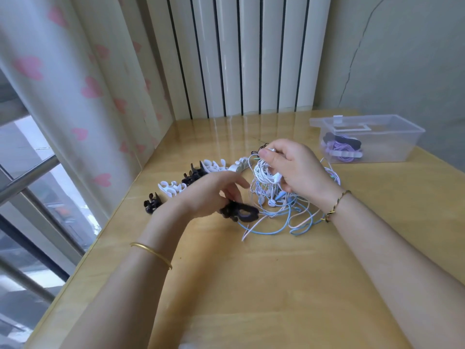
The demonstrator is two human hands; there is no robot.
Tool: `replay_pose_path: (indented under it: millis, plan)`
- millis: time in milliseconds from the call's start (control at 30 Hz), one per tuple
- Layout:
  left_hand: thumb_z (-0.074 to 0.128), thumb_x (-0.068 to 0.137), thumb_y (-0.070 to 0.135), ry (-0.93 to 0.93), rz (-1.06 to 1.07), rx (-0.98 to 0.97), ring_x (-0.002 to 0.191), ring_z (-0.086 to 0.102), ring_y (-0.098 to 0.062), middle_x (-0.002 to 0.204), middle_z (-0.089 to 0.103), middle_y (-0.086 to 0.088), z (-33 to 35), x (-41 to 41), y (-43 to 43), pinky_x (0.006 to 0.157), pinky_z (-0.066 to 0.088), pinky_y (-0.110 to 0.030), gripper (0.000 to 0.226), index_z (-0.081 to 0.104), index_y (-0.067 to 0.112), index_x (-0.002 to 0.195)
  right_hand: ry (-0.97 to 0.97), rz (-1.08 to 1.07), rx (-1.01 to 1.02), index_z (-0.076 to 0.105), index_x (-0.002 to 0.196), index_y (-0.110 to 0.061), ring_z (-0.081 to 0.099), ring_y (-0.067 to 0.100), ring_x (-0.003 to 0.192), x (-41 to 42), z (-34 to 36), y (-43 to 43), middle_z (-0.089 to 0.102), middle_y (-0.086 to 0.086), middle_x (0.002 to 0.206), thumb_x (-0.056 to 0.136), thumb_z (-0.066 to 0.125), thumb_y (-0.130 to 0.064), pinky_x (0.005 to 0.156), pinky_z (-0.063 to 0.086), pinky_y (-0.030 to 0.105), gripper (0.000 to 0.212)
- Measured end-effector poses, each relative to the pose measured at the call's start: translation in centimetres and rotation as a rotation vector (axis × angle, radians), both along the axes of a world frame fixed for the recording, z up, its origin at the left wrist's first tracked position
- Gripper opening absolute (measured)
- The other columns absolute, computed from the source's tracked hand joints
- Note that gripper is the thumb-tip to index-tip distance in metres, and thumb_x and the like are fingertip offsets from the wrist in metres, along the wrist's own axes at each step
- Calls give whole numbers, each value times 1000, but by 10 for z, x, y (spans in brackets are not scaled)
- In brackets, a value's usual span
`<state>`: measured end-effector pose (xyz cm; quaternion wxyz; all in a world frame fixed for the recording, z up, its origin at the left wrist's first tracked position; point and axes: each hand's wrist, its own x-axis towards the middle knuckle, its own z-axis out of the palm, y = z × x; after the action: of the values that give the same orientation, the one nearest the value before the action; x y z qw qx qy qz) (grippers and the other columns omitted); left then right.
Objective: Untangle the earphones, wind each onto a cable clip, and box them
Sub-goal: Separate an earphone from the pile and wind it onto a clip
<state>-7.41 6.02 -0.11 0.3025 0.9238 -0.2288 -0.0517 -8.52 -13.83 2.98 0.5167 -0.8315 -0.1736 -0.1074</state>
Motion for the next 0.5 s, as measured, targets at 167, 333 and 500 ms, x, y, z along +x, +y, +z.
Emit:
replay_pose_path:
  millis: [167, 333, 500]
  plan:
    - [44, 74, -18, 14, 25, 53, 88, 61, -9, 86, 66, 10, -13, -7, -5, 71, 43, -10, 52, 62, 21, 104, 51, 33, -60, 55, 94, 8, 35, 10, 34, -4, -8, -6, 48, 11, 67, 96, 53, -25, 35, 30, 20, 33]
    - [62, 83, 12, -166, 364, 41, 90, 55, -19, 93, 57, 2, -5, -21, -5, 70, 39, -26, 10, 54, 16, 87, 74, 65, -53, 51, 95, 12, 32, 11, 38, -4, -13, -1, 44, 14, 70, 96, 53, -26, 37, 30, 22, 38]
    - [62, 78, 59, 104, 522, 295, 91, 59, -27, 106, 57, -15, -9, -29, -27, 74, 49, -36, 61, 54, 3, 100, 58, 77, -80, 51, 93, 14, 32, 13, 41, -5, -16, 2, 43, 13, 70, 96, 53, -27, 38, 29, 24, 40]
